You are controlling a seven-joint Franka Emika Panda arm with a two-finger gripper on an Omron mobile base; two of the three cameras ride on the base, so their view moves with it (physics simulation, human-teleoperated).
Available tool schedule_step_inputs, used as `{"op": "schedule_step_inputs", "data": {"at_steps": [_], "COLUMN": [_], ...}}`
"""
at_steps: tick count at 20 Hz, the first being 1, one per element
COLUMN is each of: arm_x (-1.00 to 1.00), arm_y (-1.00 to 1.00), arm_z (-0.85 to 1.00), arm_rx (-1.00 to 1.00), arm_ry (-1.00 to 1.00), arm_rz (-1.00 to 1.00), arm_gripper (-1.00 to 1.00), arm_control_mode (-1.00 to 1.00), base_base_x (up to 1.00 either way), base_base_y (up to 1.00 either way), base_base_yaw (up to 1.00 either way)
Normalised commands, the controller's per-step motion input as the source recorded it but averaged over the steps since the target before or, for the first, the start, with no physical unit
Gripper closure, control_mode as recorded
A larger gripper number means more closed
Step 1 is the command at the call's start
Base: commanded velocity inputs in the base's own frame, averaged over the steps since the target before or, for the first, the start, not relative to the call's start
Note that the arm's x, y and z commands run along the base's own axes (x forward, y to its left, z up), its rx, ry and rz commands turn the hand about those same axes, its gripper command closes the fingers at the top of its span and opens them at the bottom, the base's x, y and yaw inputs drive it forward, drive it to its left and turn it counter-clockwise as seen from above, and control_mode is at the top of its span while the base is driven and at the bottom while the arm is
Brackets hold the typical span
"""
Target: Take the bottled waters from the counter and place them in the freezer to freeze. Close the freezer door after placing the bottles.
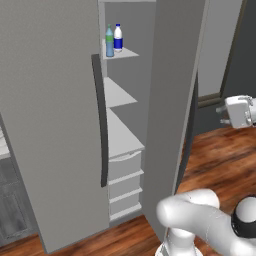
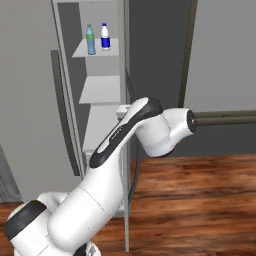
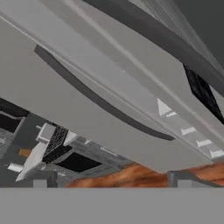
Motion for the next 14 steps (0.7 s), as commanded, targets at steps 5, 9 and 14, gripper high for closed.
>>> {"op": "schedule_step_inputs", "data": {"at_steps": [5, 9, 14], "arm_x": [0.99, 0.81, 0.40], "arm_y": [0.00, 0.00, 0.00], "arm_z": [-0.14, -0.06, -0.16], "arm_rx": [0.00, 0.00, 0.00], "arm_ry": [0.00, 0.00, -0.05], "arm_rz": [0.15, 0.12, 0.03], "arm_gripper": [-1.00, -1.00, -1.00], "arm_control_mode": [-1.00, -1.00, -1.00], "base_base_x": [0.00, 0.00, 0.00], "base_base_y": [0.00, 0.00, 0.00], "base_base_yaw": [0.00, 0.00, 0.00]}}
